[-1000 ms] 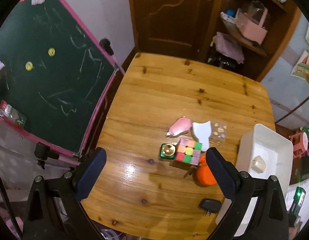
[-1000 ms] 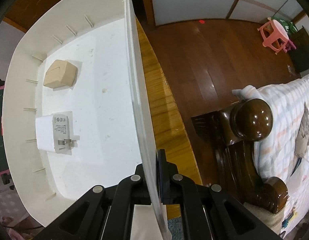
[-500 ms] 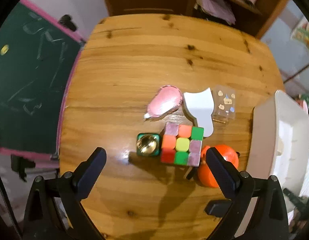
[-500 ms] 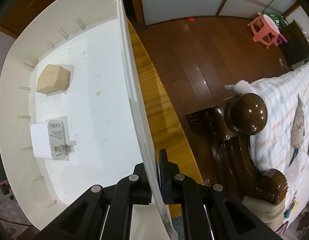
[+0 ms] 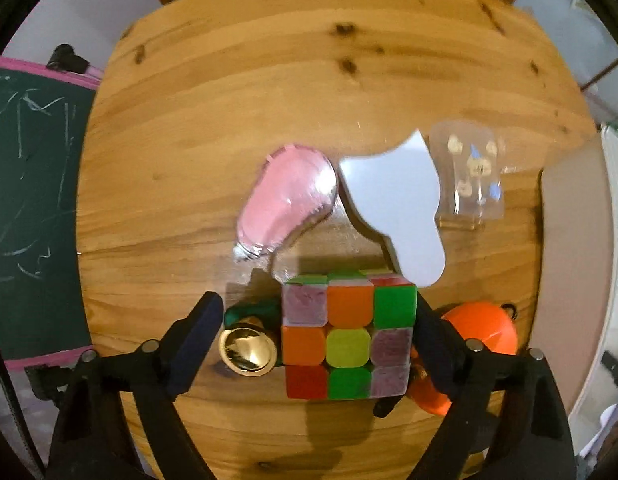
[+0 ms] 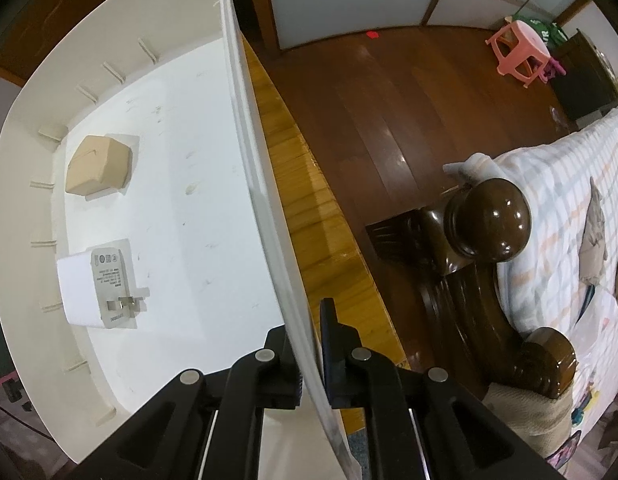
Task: Organize rigid objects
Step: 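Move the left tool to the Rubik's cube beside the green jar, then grasp the Rubik's cube with the left tool and lift it, then carry the Rubik's cube over the bin and open the left tool, then move the left tool back to the green-and-gold jar on the table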
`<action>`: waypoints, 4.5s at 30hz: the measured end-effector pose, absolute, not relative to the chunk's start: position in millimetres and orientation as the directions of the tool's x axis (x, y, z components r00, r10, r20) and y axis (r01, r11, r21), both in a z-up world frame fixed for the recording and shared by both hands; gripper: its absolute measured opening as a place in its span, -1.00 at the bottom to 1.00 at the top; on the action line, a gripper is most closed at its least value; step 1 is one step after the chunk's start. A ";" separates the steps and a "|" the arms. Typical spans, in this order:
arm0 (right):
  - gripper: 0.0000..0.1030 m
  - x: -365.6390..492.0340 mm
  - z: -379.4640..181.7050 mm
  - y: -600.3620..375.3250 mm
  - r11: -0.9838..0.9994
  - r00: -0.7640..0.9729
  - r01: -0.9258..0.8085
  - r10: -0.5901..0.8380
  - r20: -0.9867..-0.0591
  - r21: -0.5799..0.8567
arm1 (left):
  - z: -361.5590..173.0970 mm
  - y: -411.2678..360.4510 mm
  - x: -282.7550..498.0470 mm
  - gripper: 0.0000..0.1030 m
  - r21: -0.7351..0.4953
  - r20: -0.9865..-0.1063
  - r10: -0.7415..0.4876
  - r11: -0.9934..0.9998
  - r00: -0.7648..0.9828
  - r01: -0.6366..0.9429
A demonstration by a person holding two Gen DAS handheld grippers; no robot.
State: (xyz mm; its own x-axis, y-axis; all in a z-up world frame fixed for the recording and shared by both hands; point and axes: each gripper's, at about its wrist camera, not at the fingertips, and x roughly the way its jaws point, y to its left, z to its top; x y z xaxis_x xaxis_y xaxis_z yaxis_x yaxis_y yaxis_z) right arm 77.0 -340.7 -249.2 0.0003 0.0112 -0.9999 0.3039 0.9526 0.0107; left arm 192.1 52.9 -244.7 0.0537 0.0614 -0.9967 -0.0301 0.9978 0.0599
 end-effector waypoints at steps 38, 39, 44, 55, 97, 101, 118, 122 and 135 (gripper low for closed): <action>-0.93 77.0 -244.5 -343.2 0.970 0.035 0.227 0.075 -0.997 0.081 | -32.2 -12.6 146.0 0.19 -0.102 -0.886 -0.093 0.995 0.454 0.004; -0.93 76.2 -240.8 -343.3 0.972 0.048 0.218 0.077 -0.996 0.086 | -31.1 -20.5 145.0 0.19 -0.104 -0.885 -0.103 0.994 0.455 0.022; -0.93 72.0 -230.5 -346.5 0.973 0.082 0.198 0.103 -0.991 0.117 | -35.0 -67.6 141.2 0.19 -0.105 -0.892 -0.146 0.988 0.428 0.116; -0.92 66.9 -230.7 -349.8 0.979 0.103 0.139 0.134 -0.986 0.148 | -88.4 -171.4 144.7 0.19 -0.095 -0.952 -0.169 0.956 0.254 0.279; -0.87 68.5 -230.2 -350.7 0.979 0.092 0.088 0.173 -0.981 0.181 | -133.5 -222.0 150.2 0.69 0.005 -0.981 -0.045 0.967 0.189 0.256; -0.87 68.6 -230.3 -349.5 0.981 0.089 0.093 0.165 -0.982 0.173 | -116.1 -197.7 139.1 0.69 0.008 -0.973 -0.047 0.972 0.227 0.235; -0.93 73.7 -217.5 -344.8 0.987 0.134 0.106 0.103 -0.986 0.118 | -76.7 -60.6 96.6 0.69 0.043 -0.942 0.053 0.998 0.332 -0.038; -0.93 73.8 -217.0 -347.6 0.982 0.132 0.133 0.114 -0.985 0.132 | -86.4 -23.6 93.4 0.69 0.061 -0.944 0.096 0.991 0.317 -0.119; -0.93 72.8 -218.1 -346.3 0.976 0.133 0.195 0.066 -0.989 0.091 | -134.9 67.0 99.3 0.69 0.071 -0.964 0.137 0.959 0.228 -0.276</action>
State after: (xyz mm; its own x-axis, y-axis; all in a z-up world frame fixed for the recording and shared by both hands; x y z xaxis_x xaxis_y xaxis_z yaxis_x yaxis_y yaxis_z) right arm 72.8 -346.3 -218.1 0.1333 0.0658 -0.9889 0.1954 0.9765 0.0913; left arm 99.3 67.0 -134.9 0.2282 0.1374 -0.9639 -0.2755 0.9586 0.0714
